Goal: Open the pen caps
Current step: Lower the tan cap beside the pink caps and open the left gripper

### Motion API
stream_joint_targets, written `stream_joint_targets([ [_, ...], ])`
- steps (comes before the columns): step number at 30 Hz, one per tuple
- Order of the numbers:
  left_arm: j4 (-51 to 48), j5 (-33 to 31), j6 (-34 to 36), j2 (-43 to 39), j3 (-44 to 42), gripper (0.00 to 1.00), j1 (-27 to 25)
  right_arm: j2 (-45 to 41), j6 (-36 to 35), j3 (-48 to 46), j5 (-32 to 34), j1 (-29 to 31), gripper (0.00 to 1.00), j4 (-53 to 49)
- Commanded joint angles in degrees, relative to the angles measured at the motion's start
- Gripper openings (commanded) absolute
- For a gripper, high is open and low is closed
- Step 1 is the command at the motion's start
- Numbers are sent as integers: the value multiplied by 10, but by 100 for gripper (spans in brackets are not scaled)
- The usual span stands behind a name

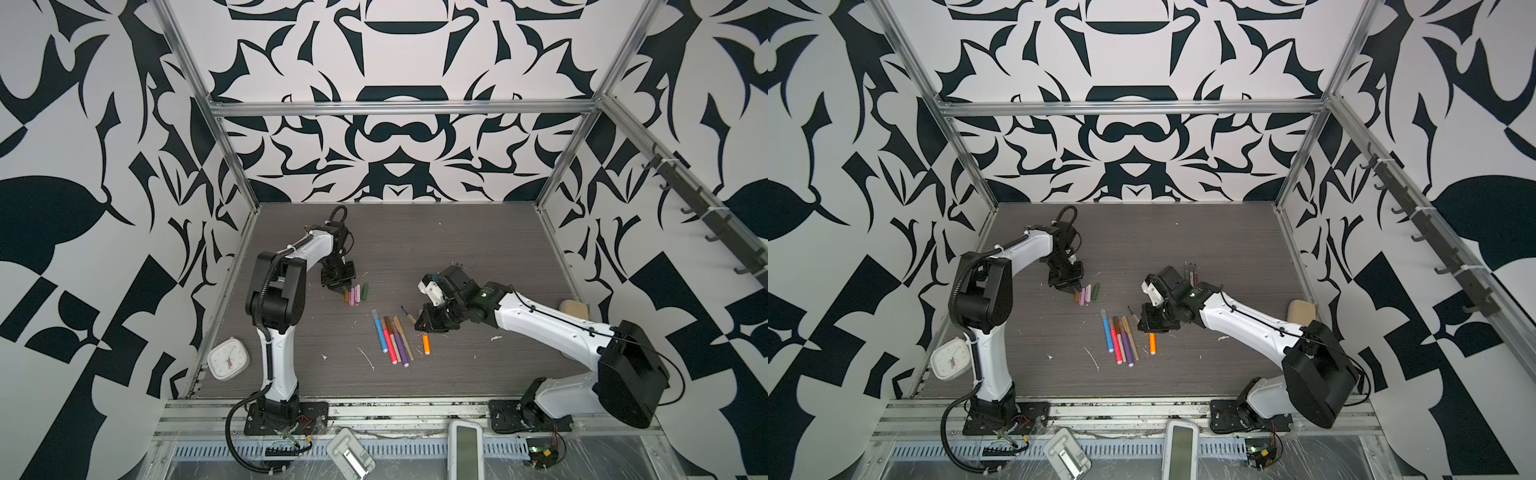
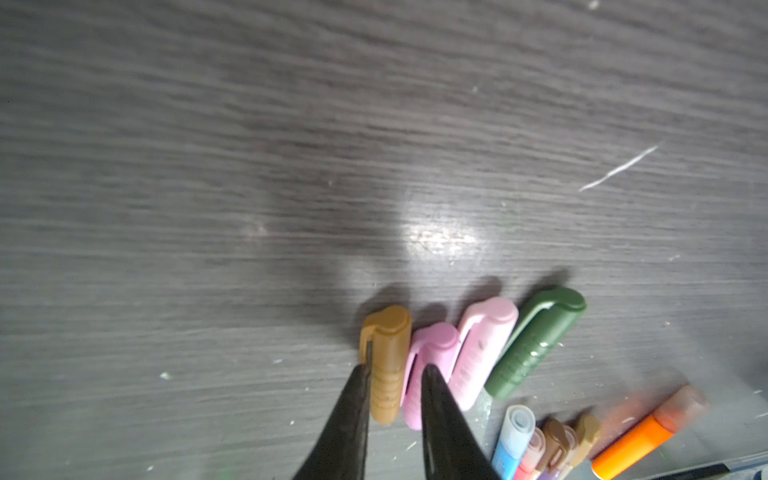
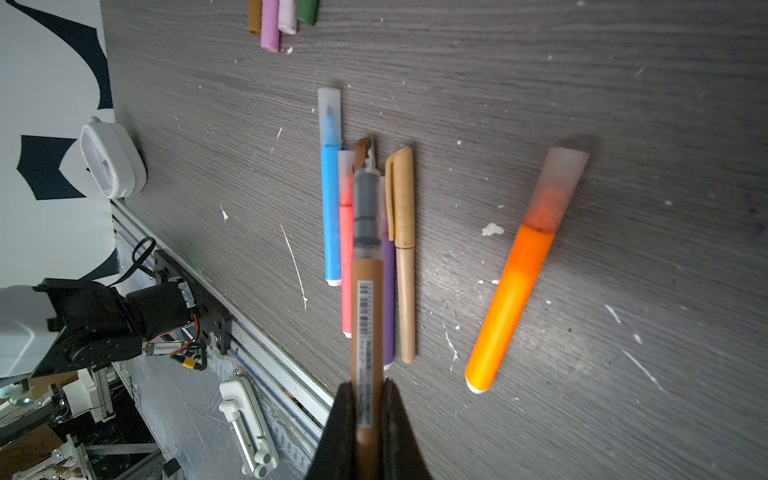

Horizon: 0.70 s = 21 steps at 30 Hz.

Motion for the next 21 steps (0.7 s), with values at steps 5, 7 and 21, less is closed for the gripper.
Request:
stream_joint_targets([
  [5, -24, 8, -22, -31, 18, 26, -3, -37, -37, 33, 9, -52, 0, -50],
  [7, -23, 14, -27, -38, 22, 26, -3, -46, -53, 39, 5, -82, 0, -65],
  [21, -13, 23, -36, -51, -4, 26, -1, -62, -171, 96, 9, -264, 0, -187],
])
